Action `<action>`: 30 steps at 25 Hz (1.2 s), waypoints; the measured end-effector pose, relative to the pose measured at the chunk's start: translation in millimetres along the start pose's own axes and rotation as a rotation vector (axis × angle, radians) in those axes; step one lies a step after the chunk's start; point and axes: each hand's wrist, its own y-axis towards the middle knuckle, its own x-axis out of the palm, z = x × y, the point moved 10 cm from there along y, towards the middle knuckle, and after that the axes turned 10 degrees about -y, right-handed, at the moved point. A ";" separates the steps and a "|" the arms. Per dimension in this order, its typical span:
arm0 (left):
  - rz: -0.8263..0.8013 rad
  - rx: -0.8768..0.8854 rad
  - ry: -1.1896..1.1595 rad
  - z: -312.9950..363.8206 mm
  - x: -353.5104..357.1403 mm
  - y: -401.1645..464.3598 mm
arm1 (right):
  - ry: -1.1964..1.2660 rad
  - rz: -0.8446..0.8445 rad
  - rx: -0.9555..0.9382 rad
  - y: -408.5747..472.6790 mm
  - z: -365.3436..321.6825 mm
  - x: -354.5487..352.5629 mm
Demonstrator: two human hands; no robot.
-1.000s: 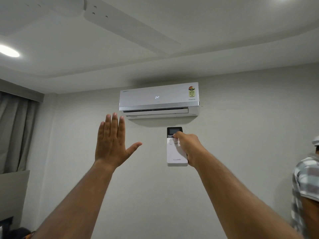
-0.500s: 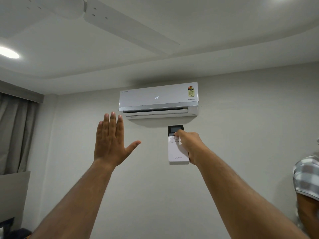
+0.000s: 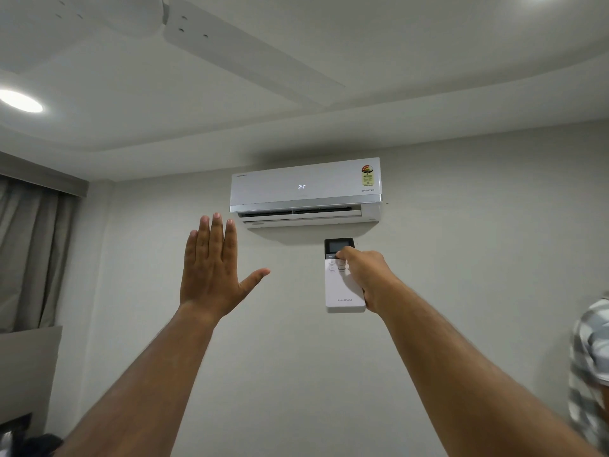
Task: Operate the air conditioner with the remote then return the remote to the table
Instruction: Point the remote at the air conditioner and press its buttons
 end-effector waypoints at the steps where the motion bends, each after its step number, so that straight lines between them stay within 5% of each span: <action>1: -0.003 0.001 0.002 -0.2 -0.3 -0.3 | 0.003 -0.002 0.001 0.3 0.6 0.4; 30: -0.044 -0.008 0.005 2.3 12.0 -6.9 | -0.032 0.004 0.019 3.7 16.3 -5.8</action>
